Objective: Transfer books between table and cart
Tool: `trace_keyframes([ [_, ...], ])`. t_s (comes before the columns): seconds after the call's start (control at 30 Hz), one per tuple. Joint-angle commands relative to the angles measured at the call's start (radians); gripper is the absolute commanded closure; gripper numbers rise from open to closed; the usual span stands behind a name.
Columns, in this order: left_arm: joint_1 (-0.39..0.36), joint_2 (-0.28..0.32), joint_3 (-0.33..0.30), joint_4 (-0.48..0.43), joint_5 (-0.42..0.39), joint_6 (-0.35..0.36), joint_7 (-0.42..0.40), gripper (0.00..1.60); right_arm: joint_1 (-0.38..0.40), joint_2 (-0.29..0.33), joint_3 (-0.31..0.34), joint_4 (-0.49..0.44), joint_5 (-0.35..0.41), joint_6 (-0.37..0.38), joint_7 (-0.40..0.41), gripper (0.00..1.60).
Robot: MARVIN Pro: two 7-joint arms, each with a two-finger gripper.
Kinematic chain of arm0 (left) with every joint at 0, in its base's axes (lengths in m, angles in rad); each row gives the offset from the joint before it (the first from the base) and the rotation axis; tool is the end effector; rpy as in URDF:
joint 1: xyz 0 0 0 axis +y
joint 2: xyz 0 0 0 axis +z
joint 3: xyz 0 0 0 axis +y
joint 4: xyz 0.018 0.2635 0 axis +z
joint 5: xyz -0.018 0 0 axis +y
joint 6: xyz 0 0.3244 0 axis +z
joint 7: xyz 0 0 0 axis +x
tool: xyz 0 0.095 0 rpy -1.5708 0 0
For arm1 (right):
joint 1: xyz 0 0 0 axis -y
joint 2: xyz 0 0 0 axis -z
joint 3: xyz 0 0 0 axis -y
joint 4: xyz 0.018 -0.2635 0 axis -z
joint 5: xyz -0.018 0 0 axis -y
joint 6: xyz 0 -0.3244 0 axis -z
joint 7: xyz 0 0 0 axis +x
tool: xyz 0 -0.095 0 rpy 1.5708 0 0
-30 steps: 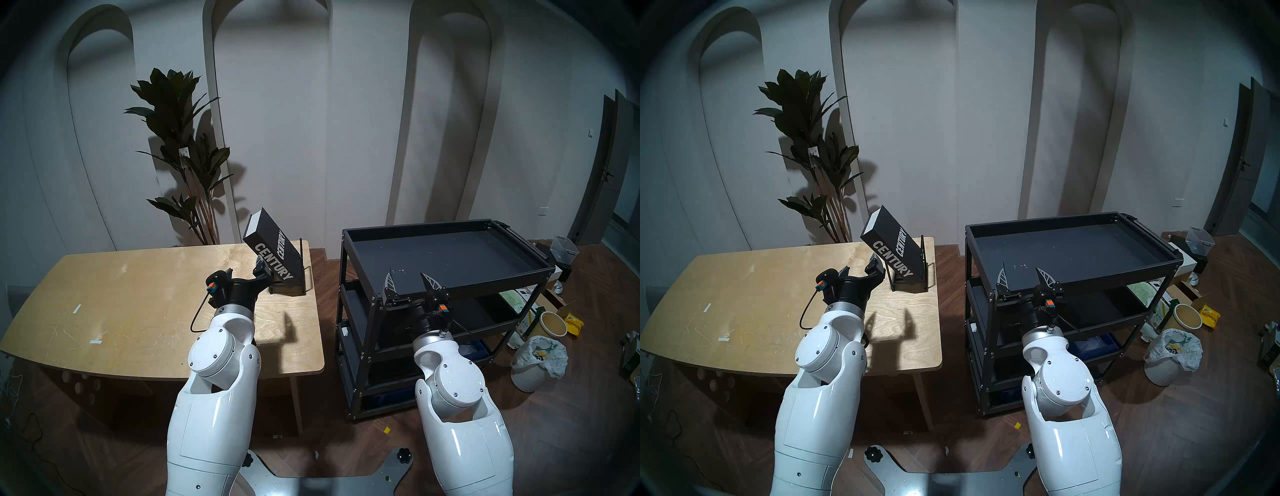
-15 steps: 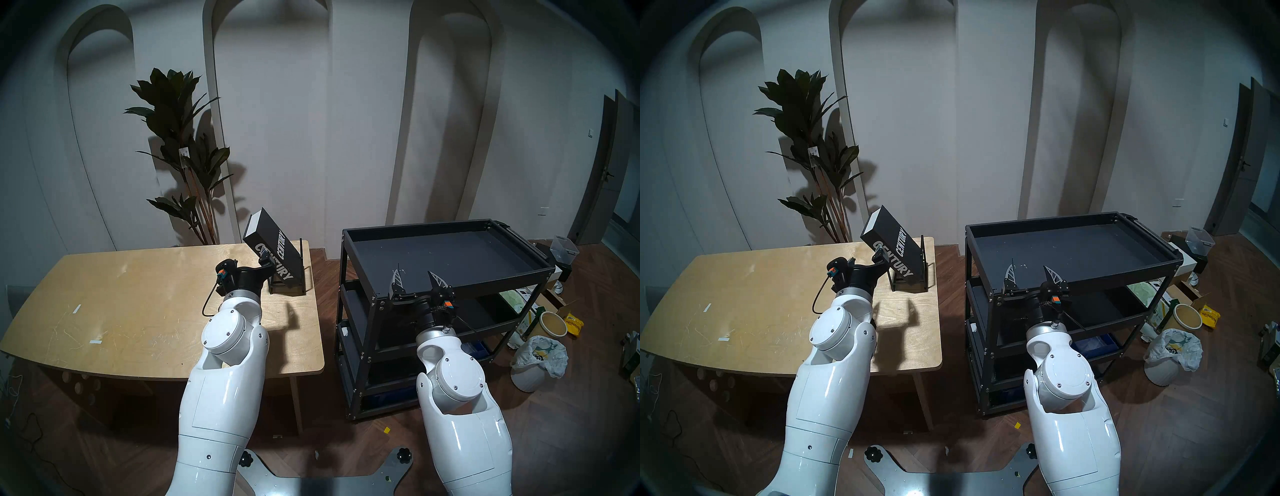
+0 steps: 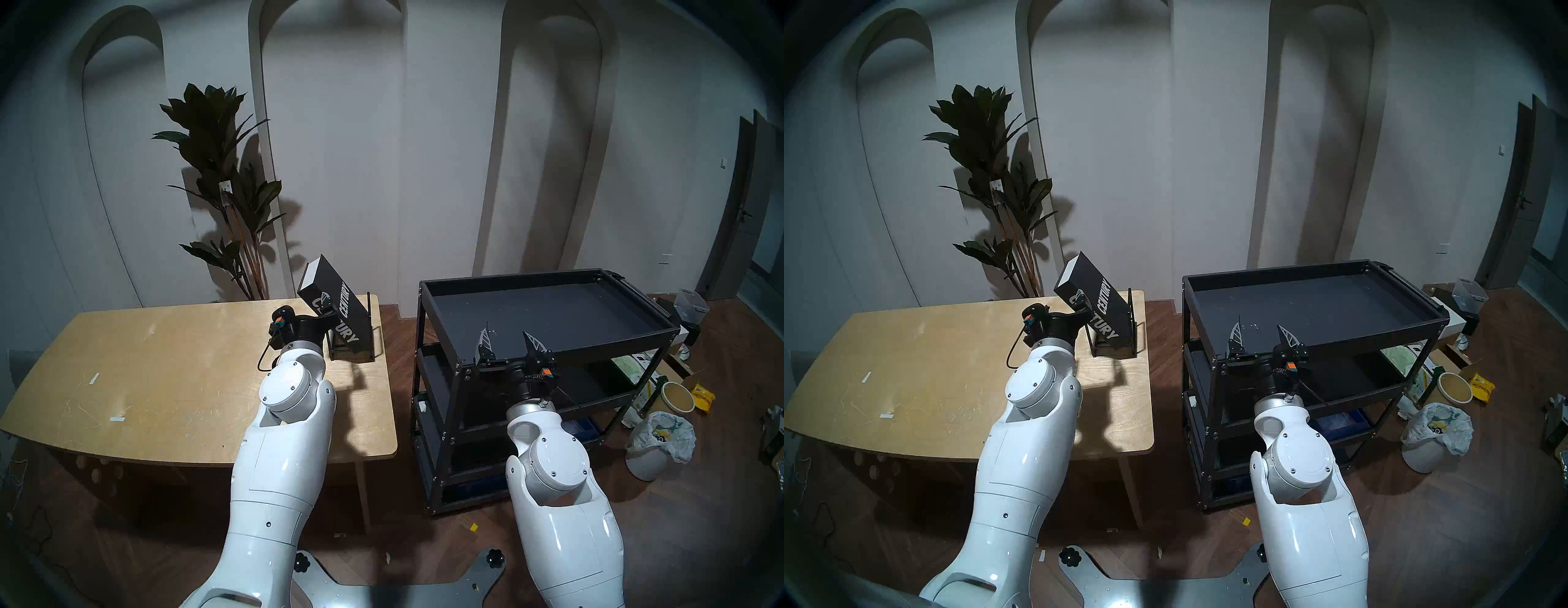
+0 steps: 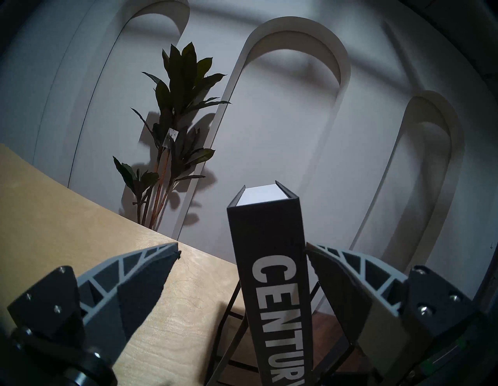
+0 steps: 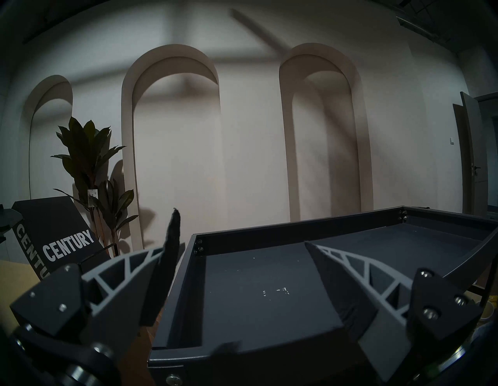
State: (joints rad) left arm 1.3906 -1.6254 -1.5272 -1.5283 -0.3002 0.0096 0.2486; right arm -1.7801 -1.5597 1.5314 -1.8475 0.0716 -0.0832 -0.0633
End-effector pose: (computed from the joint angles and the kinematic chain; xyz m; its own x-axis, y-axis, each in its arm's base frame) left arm 0.4815 -0.0136 -0.2240 -0.1059 0.3449 0.9327 0.1556 -0.9206 0.3581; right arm 0.3814 0.0084 -0.2439 -0.1467 -0.0747 0.9864 -0.0171 -0.9968 -0.0780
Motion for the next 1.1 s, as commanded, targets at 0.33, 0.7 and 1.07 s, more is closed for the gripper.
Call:
trace_keyframes([
  [0.33,-0.142,-0.022,-0.028,0.062,-0.043,-0.035,-0.046,0.00,0.015,0.001,-0.008,-0.008,-0.023,-0.040,-0.020,0.00],
  [0.7,-0.110,-0.019,-0.028,0.019,-0.095,0.015,-0.080,0.00,0.027,0.001,-0.012,0.006,-0.025,-0.055,-0.029,0.00],
  [1.07,-0.167,-0.010,-0.032,0.088,-0.097,0.011,-0.077,0.00,0.031,0.002,-0.010,0.014,-0.028,-0.062,-0.034,0.00],
])
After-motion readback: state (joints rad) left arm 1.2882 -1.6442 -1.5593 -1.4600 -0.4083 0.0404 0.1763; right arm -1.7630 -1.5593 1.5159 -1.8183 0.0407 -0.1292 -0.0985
